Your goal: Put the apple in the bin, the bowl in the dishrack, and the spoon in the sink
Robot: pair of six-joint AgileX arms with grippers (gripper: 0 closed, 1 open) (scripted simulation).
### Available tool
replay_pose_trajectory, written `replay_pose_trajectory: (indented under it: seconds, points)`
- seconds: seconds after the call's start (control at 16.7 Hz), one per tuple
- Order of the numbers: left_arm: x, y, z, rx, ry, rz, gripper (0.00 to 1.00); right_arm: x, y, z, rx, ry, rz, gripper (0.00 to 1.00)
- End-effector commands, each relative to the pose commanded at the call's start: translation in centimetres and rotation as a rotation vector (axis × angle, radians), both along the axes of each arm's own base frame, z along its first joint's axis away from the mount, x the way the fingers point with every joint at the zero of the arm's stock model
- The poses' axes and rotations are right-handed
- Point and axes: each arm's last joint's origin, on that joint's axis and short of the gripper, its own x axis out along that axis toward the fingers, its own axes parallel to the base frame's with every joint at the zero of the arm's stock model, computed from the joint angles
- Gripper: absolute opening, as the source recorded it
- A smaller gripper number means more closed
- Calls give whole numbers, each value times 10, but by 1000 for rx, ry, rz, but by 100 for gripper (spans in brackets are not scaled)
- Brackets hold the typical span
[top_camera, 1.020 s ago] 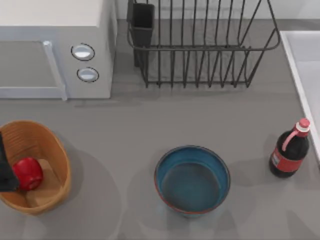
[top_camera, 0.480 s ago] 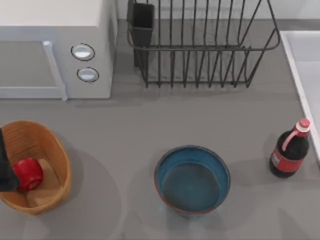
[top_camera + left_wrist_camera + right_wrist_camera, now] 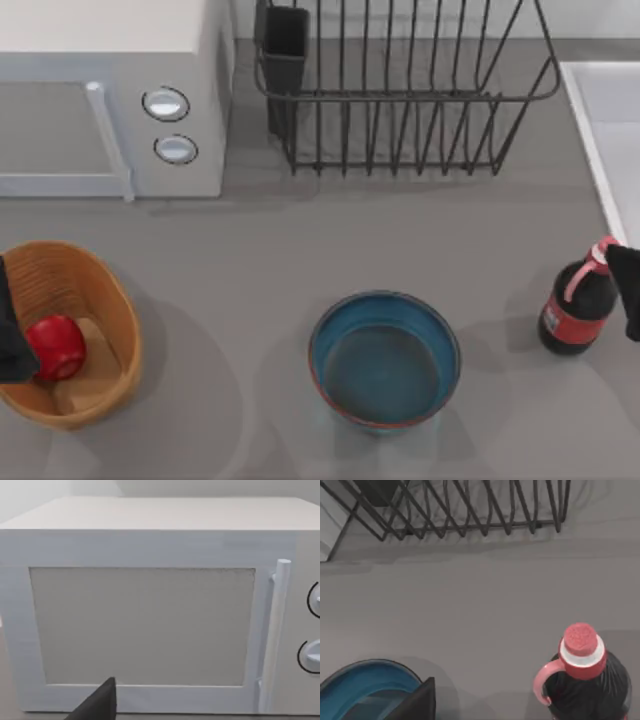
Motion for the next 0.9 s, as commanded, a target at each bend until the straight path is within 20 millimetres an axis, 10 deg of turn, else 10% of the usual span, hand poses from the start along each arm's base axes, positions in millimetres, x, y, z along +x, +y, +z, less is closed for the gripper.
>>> replay_pose_trajectory:
  seconds: [0.36,0.9]
  points:
    - [0,0,0,0,0,0,100,63,80,23,-98,524,49,100]
    - [0,0,0,0,0,0,100,125,159,-14,-322,954,-38,100]
